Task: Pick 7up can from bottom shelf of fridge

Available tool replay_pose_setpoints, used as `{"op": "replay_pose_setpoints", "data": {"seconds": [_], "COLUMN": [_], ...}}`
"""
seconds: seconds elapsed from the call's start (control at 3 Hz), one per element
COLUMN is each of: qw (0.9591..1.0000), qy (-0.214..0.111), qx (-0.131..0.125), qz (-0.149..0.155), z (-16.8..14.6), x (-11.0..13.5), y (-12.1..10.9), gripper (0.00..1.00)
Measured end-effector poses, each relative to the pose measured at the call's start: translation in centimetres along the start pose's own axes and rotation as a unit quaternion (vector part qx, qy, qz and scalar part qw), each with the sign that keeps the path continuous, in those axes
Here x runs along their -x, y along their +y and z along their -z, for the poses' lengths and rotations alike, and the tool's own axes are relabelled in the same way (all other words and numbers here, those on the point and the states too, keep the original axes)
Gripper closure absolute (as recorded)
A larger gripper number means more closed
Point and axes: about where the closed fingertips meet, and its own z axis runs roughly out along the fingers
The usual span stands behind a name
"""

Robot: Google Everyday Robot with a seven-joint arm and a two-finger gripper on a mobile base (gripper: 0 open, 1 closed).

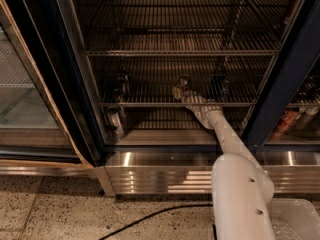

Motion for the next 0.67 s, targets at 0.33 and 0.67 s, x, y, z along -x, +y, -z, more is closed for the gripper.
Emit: {"op": "replay_pose_setpoints", "data": {"seconds": [0.33,0.67], "qw": [0.9989,0.9961], "qy": [-0.005,-0.002], "qx": [0.043,0.079], "qz": [0.018,0.039], "z": [1.9,3.2], "x": [0.7,0.3], "y": [2.7,5.2], "gripper": [1.00,1.00]}}
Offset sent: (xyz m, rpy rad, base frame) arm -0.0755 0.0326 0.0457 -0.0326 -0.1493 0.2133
